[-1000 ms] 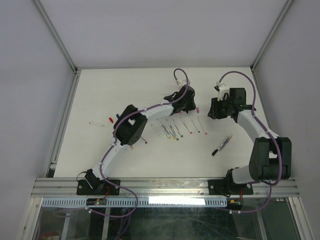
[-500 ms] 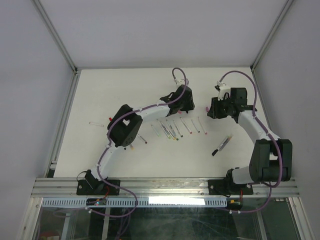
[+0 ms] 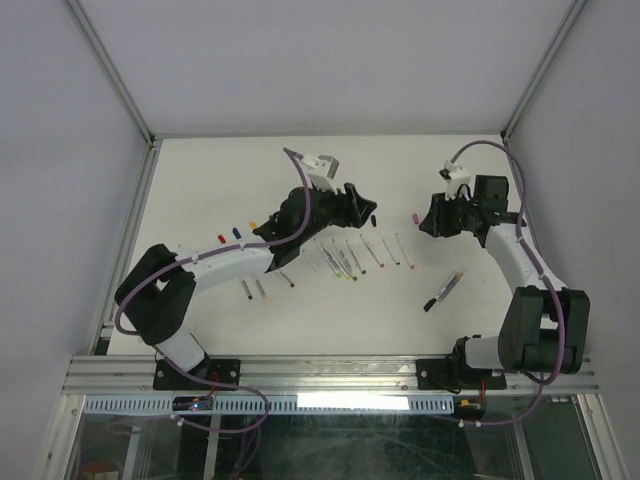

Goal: Open the pen caps
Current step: Pick up the pen from the center of the board.

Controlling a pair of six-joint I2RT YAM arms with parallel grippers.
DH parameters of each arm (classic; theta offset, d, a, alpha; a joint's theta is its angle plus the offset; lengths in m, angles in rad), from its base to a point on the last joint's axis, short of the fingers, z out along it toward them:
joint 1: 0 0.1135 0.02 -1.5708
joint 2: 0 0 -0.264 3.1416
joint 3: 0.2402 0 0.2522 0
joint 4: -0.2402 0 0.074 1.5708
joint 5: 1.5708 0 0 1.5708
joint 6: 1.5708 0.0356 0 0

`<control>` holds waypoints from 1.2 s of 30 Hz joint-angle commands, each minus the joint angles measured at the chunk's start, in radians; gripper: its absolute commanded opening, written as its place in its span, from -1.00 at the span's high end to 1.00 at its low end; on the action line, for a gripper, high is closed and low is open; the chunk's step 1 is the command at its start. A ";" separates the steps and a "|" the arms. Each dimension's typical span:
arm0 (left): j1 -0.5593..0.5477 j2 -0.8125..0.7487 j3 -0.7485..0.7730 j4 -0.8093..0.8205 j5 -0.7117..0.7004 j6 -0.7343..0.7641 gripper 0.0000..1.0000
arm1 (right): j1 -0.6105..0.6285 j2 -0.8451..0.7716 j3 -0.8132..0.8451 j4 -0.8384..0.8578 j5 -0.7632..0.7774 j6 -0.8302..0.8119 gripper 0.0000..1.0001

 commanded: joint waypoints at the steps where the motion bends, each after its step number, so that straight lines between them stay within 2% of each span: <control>1: -0.007 -0.162 -0.220 0.318 0.035 0.093 -0.43 | -0.047 -0.055 0.037 -0.041 -0.126 -0.065 0.33; 7: -0.001 -0.392 -0.523 0.517 0.016 0.125 -0.97 | -0.126 -0.094 0.046 -0.119 -0.354 -0.177 0.33; 13: 0.002 -0.578 -0.683 0.499 0.097 0.148 -0.98 | -0.141 -0.155 0.067 -0.235 -0.577 -0.366 0.31; 14: 0.002 -0.606 -0.706 0.484 0.099 0.149 -0.98 | -0.138 -0.164 0.070 -0.262 -0.618 -0.422 0.23; 16: 0.002 -0.669 -0.756 0.460 0.094 0.152 -0.98 | -0.132 -0.182 0.066 -0.393 -0.715 -0.630 0.03; 18: 0.002 -0.732 -0.805 0.446 0.083 0.150 -0.98 | -0.127 -0.197 0.056 -0.628 -0.770 -1.054 -0.34; 19: 0.002 -0.765 -0.827 0.441 0.081 0.150 -0.98 | -0.125 -0.203 0.041 -0.734 -0.761 -1.296 -0.55; 21: 0.003 -0.824 -0.873 0.435 0.077 0.146 -0.98 | -0.120 -0.207 0.011 -0.887 -0.704 -1.659 -0.75; 26: 0.003 -0.915 -0.966 0.456 0.073 0.121 -0.98 | -0.091 -0.152 0.020 -1.040 -0.472 -2.032 -0.78; 30: 0.003 -0.934 -1.001 0.452 0.068 0.108 -0.98 | -0.083 -0.112 0.012 -1.062 -0.258 -2.144 -0.63; 36: 0.003 -0.927 -1.011 0.455 0.058 0.101 -0.98 | -0.068 -0.096 -0.032 -0.959 -0.094 -2.107 -0.51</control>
